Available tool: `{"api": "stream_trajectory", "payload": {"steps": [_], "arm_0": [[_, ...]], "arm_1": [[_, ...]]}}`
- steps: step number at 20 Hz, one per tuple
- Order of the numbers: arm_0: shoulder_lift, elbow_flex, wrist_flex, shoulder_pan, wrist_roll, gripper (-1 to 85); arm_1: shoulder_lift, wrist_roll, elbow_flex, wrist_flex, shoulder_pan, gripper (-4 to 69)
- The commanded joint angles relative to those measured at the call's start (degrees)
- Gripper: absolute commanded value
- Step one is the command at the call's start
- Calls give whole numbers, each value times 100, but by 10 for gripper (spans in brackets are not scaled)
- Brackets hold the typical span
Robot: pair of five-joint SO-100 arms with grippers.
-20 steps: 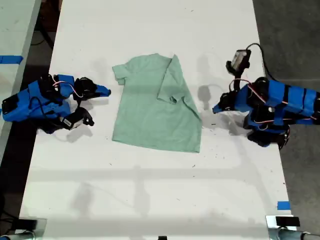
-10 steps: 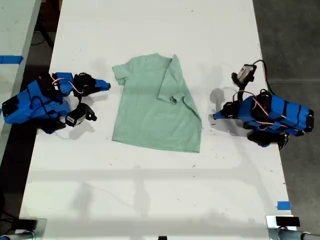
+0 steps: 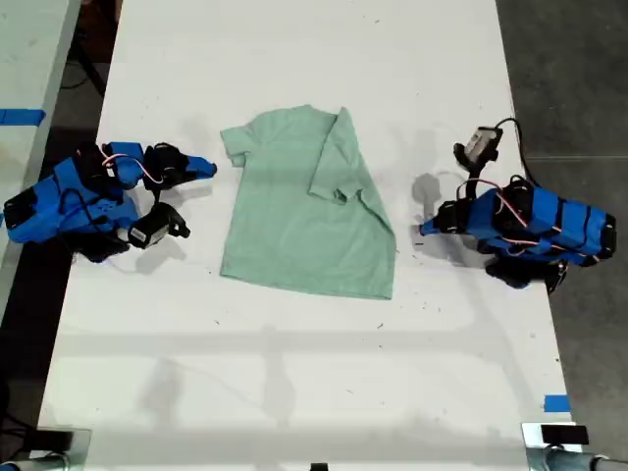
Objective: Fold t shirt
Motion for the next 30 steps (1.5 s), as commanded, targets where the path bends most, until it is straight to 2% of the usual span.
{"api": "stream_trajectory", "payload": {"steps": [1, 4, 6, 30], "arm_0": [[26, 229, 0, 18, -70, -3], [26, 229, 0, 0, -70, -3], [26, 229, 9, 9, -70, -3], [26, 229, 35, 9, -44, -3]], "arm_1": [[53, 18, 70, 18, -88, -14], [53, -606, 229, -88, 53, -15], [53, -668, 237, -97, 149, -15], [53, -360, 246, -97, -53, -15]]}}
